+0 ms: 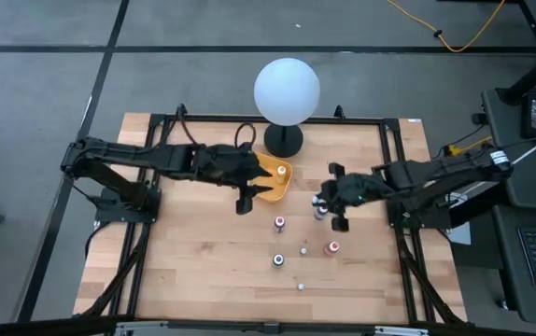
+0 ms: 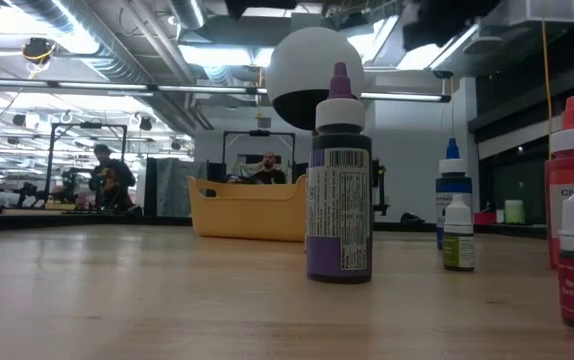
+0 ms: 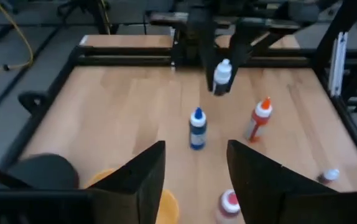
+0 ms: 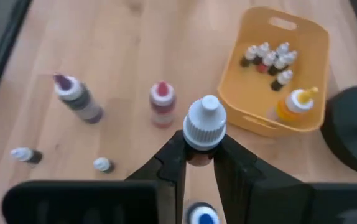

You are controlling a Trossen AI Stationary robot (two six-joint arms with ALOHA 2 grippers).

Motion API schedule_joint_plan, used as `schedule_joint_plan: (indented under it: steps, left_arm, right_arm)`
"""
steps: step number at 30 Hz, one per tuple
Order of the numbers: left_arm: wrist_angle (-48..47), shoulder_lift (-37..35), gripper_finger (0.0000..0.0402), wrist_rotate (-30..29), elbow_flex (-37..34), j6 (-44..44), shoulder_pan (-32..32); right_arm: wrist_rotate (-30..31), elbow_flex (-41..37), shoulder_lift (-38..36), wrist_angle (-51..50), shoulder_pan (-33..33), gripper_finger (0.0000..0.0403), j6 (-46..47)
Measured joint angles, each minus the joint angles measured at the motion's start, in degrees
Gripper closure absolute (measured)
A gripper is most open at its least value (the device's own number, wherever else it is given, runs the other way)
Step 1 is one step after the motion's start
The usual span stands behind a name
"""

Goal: Pick & Place food coloring
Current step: Put the right small red food coloring bottle into the yellow bin

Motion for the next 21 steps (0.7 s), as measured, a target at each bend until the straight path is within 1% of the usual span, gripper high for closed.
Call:
schedule_joint_plan:
  steps: [4, 7, 14, 18, 21]
  left_arm:
    - [-1.68, 2.82, 0.0227, 1.59, 4.34, 4.53, 2.47]
    - [-2.71, 5.44, 0.0229, 4.28, 6.51, 6.86, 4.12]
    - [-1.83, 12.02, 0.0242, 9.78, 11.29, 8.26, 6.14]
    - [-1.6, 15.56, 0.0249, 12.02, 14.06, 8.8, 6.41]
    - [-1.98, 18.43, 0.0254, 12.28, 15.49, 9.79, 6.41]
  right_arm:
    - [-2.21, 0.0, 1.53, 1.96, -3.84, 0.0333, -0.01]
    - [-2.93, 0.0, 2.85, 3.76, -5.58, 0.0331, -0.61]
    - [-3.13, 0.0, 4.35, 5.86, -8.54, 0.0331, -3.21]
    - [-3.14, 0.0, 4.4, 5.84, -10.25, 0.0329, -4.93]
    - [-3.17, 0.0, 4.4, 5.85, -11.2, 0.0328, -6.05]
